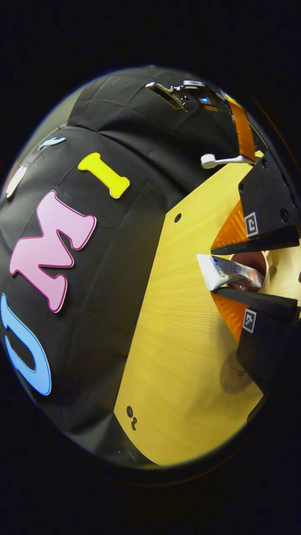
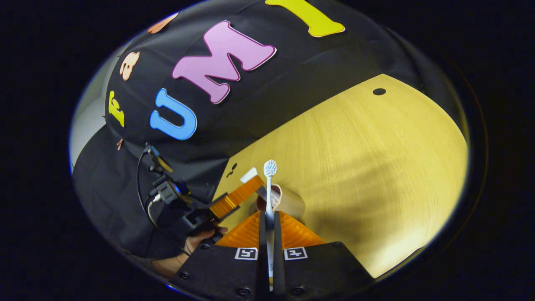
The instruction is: Put the toothbrush and toothpaste on the desktop into the cup, then pick up the cup and place it on the coaster on the desktop.
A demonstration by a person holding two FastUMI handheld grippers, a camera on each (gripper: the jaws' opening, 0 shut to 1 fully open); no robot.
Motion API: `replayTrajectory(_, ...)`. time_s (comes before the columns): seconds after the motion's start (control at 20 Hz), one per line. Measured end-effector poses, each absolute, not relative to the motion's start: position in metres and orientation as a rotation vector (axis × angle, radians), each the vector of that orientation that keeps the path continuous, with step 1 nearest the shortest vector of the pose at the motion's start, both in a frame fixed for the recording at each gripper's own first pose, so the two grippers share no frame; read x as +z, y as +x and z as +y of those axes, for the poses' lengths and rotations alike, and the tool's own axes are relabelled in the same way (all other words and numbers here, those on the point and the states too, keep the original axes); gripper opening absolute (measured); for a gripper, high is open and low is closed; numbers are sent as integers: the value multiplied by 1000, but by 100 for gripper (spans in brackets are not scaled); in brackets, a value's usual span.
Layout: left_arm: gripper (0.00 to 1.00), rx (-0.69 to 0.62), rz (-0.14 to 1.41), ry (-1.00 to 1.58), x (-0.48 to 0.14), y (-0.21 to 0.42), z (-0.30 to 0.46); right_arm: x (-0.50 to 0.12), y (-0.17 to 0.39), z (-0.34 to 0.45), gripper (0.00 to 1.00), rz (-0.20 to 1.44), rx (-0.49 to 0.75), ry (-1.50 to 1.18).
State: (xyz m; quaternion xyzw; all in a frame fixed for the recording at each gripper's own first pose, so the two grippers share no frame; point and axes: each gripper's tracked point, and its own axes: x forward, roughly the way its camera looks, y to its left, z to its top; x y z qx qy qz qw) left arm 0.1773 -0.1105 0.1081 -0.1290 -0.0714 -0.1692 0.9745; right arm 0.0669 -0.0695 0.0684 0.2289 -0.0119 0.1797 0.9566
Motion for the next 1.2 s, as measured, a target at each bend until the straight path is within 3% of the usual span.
replayTrajectory(0.05,48,-339,-148,-254,108,172,-107,76,74,-67,8,-36,370,477)
replayTrajectory(0.5,51,-329,-127,-199,95,112,-74,122,131,-46,8,-150,373,659)
replayTrajectory(0.9,51,-373,-100,-211,74,60,-53,124,170,-60,8,-276,252,716)
replayTrajectory(1.2,51,-383,-60,-267,50,47,-29,111,167,-77,8,-414,146,740)
